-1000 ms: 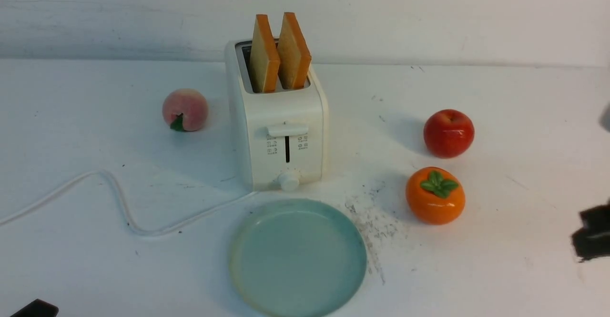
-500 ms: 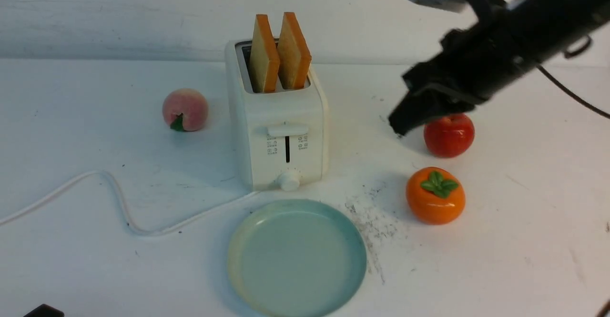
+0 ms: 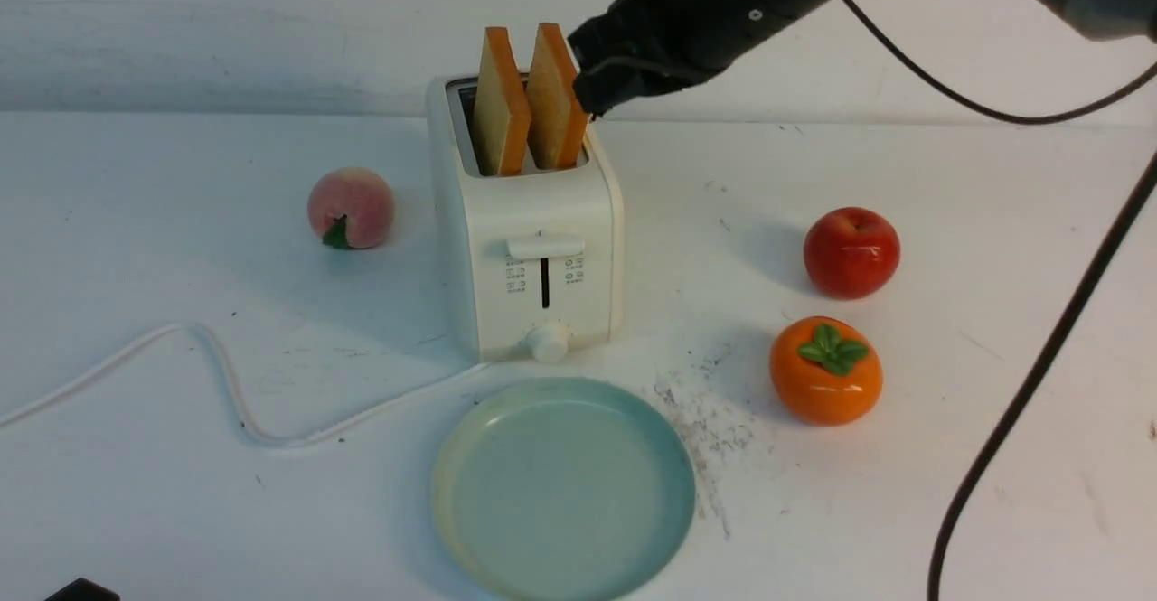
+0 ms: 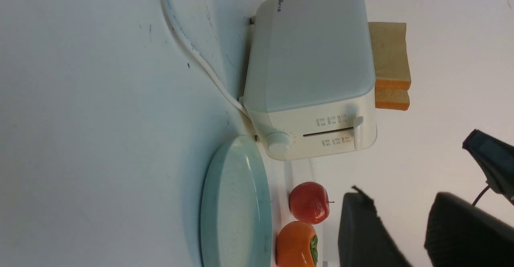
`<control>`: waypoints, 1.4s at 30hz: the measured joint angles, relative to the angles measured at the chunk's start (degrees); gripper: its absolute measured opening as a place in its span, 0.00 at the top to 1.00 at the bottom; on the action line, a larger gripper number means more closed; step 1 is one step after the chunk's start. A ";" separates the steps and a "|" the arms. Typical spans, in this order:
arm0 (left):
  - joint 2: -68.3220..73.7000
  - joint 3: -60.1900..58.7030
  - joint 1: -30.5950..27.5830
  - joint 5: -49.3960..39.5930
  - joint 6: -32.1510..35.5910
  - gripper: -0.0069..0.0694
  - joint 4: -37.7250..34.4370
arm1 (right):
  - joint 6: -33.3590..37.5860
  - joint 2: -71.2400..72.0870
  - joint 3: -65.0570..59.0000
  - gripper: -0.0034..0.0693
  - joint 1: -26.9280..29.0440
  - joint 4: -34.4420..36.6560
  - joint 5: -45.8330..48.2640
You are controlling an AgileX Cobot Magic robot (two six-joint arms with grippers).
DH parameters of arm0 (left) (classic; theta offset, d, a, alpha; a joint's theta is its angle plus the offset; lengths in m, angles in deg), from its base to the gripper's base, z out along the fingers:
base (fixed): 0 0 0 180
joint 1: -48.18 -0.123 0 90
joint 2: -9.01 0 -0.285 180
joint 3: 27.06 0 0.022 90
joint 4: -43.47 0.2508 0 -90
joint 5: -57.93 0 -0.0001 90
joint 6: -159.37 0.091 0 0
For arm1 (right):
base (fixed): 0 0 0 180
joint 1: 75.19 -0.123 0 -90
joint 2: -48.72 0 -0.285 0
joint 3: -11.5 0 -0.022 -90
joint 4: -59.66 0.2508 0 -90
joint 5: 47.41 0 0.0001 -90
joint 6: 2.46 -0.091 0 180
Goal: Take toasted bread from bread machine on white table place on plate.
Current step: 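Grasp the toast slice in the toaster and pull it up out of the slot with the right gripper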
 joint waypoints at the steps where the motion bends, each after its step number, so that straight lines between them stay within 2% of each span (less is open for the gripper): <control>1: 0.00 0.00 0.00 0.00 0.00 0.60 0.00 | 0.00 -0.31 0.00 0.91 0.00 -0.36 -1.38; 3: 0.00 0.00 0.00 0.00 0.00 0.60 0.00 | 0.00 -1.25 0.00 0.88 0.00 -1.51 -5.29; 6: 0.00 0.00 0.00 -0.07 0.00 0.60 0.00 | 0.00 -3.19 0.00 0.76 0.00 -2.77 -9.52; 9: 0.00 0.00 0.00 -0.27 0.63 0.60 0.04 | 0.00 -4.81 0.00 0.61 0.03 -3.51 -12.04; 10: 0.00 0.00 0.00 -0.32 0.74 0.60 0.04 | 0.00 -4.93 0.00 0.60 0.03 -3.58 -12.35; 11: 0.00 0.00 0.00 -0.40 1.03 0.60 0.04 | 0.00 -5.48 0.00 0.53 0.03 -3.78 -13.27; 14: 0.00 0.00 0.00 -0.69 1.24 0.60 0.04 | 0.00 -6.36 0.00 0.40 0.03 -3.79 -14.88; 19: 0.00 0.00 -0.11 -0.75 1.24 0.60 0.06 | 0.00 -7.65 0.00 0.35 0.03 -4.20 -16.93; 32: 0.00 0.00 -0.28 -0.81 1.24 0.60 0.06 | 0.04 -11.74 0.00 0.37 0.03 -6.52 -19.51; 34: 0.00 0.00 -0.28 -0.81 1.24 0.60 0.06 | 0.04 -12.29 0.00 0.48 0.03 -6.50 -19.84; 36: 0.00 0.00 -0.28 -0.81 1.24 0.60 0.06 | 0.04 -12.29 0.00 0.54 0.03 -6.35 -19.84; 37: 0.00 0.00 -0.28 -0.81 1.24 0.60 0.06 | 0.04 -12.29 0.00 0.67 -0.07 -6.10 -19.78; 39: 0.00 0.00 -0.28 -0.81 1.24 0.60 0.06 | -0.20 -12.21 0.00 0.81 -0.18 -5.73 -19.71; 42: 0.00 0.00 -0.28 -0.81 1.24 0.60 0.06 | -1.31 -11.63 -0.06 0.80 -0.25 -5.79 -19.71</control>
